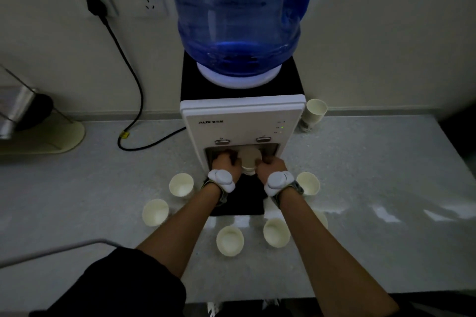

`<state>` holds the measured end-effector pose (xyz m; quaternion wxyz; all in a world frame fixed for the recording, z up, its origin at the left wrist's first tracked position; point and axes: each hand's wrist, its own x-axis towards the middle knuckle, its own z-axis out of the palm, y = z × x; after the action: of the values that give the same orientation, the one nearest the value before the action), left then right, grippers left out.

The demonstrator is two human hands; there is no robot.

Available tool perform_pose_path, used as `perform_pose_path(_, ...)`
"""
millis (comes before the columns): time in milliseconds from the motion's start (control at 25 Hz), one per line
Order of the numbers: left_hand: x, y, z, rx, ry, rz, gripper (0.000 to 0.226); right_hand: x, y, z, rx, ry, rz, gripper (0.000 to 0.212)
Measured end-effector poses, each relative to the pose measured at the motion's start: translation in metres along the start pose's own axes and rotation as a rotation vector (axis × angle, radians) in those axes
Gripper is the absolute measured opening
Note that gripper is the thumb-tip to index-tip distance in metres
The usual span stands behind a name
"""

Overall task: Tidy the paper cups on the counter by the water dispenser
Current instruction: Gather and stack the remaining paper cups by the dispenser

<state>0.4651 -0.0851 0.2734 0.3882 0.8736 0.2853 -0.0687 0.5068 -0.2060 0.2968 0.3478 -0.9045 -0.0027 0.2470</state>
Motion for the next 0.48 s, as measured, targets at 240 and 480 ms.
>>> perform_pose_path(240, -0.041, -0.027, -0.011, -0.082, 0.052, -0.01, 0.028, -0.026, 0.011, 0.017, 0.045, -0.017, -0.025, 0.036)
perform_pose_path(480, -0.072, -0.063, -0.041, -0.116, 0.084, -0.008, 0.024, -0.057, -0.003, 0.045, 0.071, -0.075, -0.009, 0.032)
